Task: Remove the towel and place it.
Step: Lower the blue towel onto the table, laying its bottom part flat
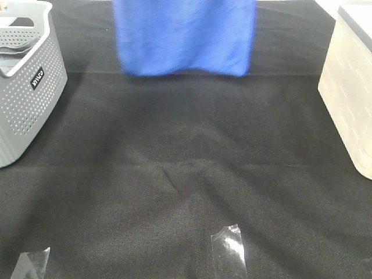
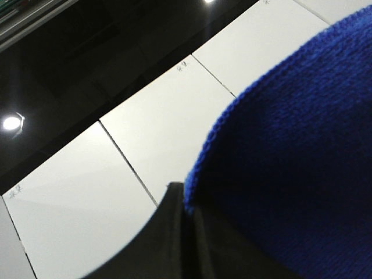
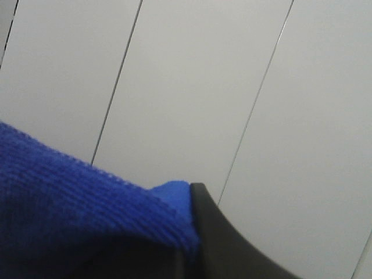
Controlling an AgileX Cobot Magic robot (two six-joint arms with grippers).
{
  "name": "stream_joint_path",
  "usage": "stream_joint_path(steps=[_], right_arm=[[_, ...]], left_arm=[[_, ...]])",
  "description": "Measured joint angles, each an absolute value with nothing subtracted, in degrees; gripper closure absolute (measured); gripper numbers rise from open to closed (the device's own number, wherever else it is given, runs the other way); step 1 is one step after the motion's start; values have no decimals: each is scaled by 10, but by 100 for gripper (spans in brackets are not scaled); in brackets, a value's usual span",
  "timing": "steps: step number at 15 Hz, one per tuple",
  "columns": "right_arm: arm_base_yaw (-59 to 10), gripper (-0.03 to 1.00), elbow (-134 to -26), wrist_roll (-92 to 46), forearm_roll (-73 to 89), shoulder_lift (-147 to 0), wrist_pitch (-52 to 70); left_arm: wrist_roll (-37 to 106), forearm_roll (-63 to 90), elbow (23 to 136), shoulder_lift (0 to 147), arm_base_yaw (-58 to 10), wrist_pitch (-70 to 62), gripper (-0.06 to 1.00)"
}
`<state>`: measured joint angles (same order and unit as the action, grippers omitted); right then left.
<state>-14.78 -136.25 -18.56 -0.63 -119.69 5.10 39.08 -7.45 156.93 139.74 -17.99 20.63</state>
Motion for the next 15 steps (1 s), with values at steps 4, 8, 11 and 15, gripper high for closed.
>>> stream_joint_path(steps=[4,8,11,15], right_arm=[[-138,97,-1364,-186,9,-1202,118],[-128,97,-1364,-185,11,-1204,310],[-128,97,-1364,-178,11,-1195,466],[-128,97,-1364,-154,10,-1160,628]], left_arm=[[378,-76,1581,1420,-182,155,94],[378,-78,1583,1425,-212,19,94],[378,-78,1583,1414,-244,-184,94],[364,-60,1583,1355,-258,-533,94]])
